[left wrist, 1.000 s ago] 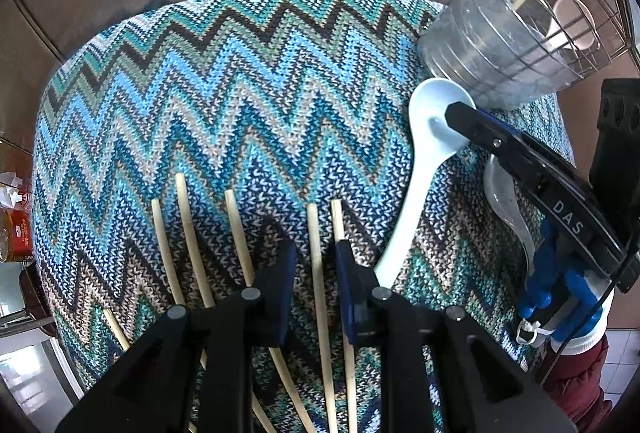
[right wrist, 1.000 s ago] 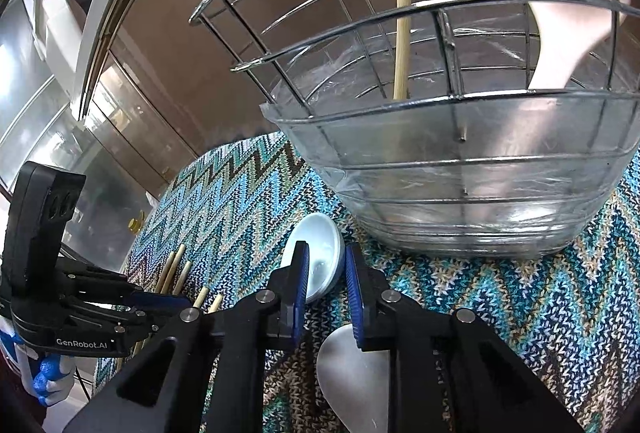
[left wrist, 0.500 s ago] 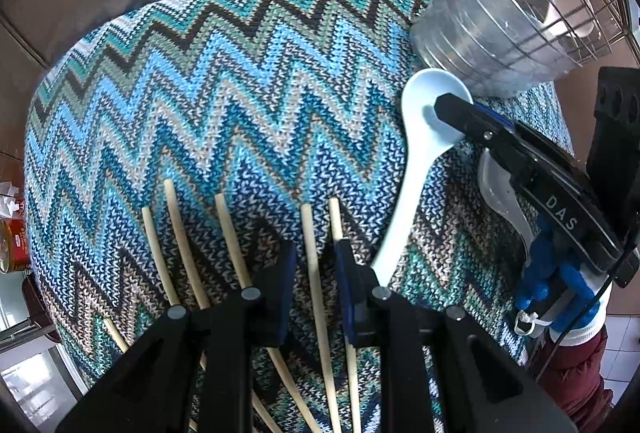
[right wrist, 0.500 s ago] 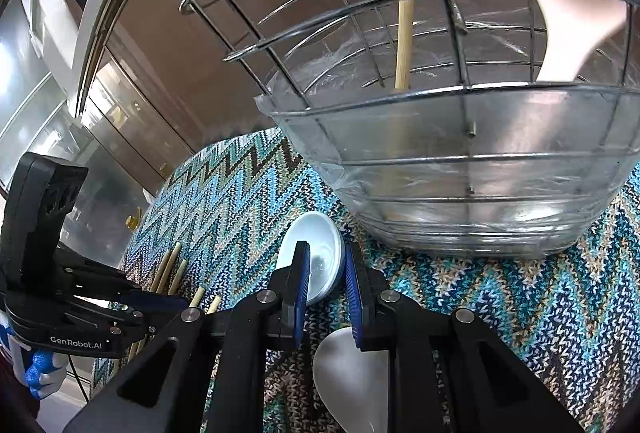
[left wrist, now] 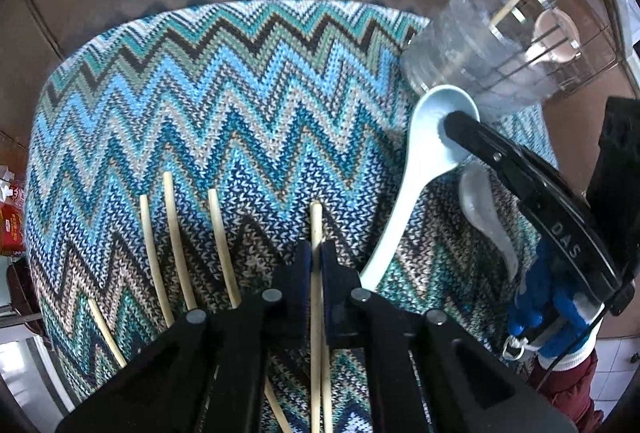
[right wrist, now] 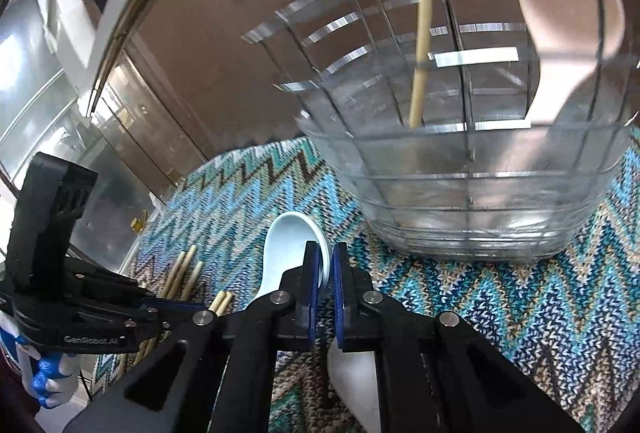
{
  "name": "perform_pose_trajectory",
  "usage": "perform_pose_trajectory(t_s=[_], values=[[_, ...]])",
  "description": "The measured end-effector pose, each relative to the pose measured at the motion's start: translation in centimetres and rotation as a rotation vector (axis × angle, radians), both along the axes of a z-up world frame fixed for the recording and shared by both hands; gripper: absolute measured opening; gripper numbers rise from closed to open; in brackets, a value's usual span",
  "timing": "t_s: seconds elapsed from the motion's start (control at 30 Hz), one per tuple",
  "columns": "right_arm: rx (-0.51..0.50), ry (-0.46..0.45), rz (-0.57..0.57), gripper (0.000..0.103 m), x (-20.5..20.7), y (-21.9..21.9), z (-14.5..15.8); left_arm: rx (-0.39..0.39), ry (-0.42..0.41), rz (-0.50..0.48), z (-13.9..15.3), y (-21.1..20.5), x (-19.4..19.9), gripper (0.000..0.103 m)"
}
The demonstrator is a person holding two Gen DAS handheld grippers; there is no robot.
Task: Organize utensils
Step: 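Grasp a chopstick with the left tool while the right tool grasps a white spoon, then drop the chopstick and spoon into the utensil holder, opening both tools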
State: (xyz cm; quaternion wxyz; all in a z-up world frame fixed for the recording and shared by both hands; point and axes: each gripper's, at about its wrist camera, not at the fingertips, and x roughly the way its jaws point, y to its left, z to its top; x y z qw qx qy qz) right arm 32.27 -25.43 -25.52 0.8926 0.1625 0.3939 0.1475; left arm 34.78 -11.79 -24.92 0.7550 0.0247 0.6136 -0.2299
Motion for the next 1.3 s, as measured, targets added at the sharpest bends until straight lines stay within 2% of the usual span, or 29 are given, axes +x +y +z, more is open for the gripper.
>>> perform_pose_trajectory(t_s=[0.2, 0.53, 0.83, 1.1, 1.3], values=[[-0.029, -0.059, 0.002, 0.006, -2.6, 0.3, 2.8, -0.054, -0.065, 0.035, 2.6, 1.9, -1.9, 0.004], [-0.074, -0.160, 0.003, 0.006, -8.4, 0.2, 8.7, -0.147, -0.224, 0.070, 9.8, 5.4, -6.7, 0.004], [-0.151, -0.239, -0.035, 0.006, -14.3, -1.0, 13.8, -0.199, -0.382, 0.077, 15.3, 5.9, -10.2, 0.004], [-0.281, -0.383, -0.189, 0.006, -16.1, -3.1, 20.1, -0.308, -0.584, 0.106, 22.6, 4.2, -11.4, 0.004], [-0.401, -0.490, -0.306, 0.006, -14.3, -5.4, 24.1, -0.389, -0.791, 0.178, 27.8, 1.8, -9.8, 0.004]])
